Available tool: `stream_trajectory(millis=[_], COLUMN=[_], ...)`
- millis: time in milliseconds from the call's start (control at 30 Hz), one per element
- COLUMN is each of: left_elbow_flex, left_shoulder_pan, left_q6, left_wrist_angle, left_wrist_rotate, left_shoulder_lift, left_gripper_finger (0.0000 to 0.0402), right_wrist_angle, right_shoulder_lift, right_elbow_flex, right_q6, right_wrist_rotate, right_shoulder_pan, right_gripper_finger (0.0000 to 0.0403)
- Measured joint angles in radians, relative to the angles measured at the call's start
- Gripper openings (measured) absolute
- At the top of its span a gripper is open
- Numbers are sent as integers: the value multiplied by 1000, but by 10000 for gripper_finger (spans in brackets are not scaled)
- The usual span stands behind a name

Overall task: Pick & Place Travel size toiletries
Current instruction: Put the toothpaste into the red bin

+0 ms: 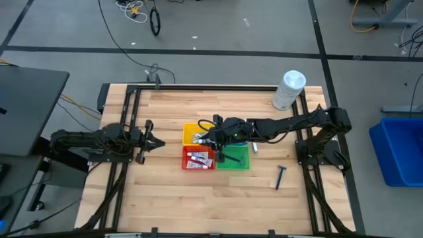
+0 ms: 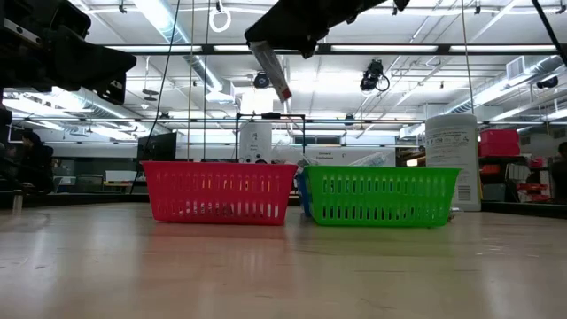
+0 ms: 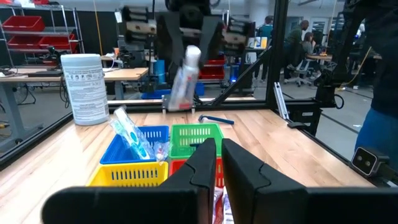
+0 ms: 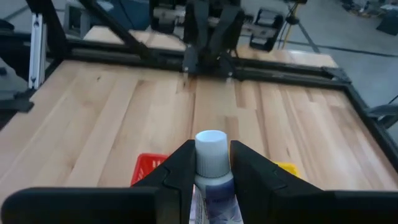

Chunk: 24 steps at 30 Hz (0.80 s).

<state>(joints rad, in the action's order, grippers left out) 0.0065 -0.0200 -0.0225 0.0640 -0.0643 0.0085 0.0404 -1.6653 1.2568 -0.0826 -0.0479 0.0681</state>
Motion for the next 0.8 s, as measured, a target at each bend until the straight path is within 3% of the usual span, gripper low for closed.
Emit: stream_trajectory(millis=[800], left_elbow_flex=[0], left_shoulder_pan=[0], left_q6=[0], left_wrist_angle=[1], left_wrist_rotate=[0], left_shoulder_lift=[0], left_gripper_finger=[32], right_wrist_angle=[-85], right_shoulder_lift=[-194], right_elbow_flex=[-1], right_q6=[20], right_wrist_rotate=[-2], right_shoulder_pan=[18], right_gripper_finger=[99])
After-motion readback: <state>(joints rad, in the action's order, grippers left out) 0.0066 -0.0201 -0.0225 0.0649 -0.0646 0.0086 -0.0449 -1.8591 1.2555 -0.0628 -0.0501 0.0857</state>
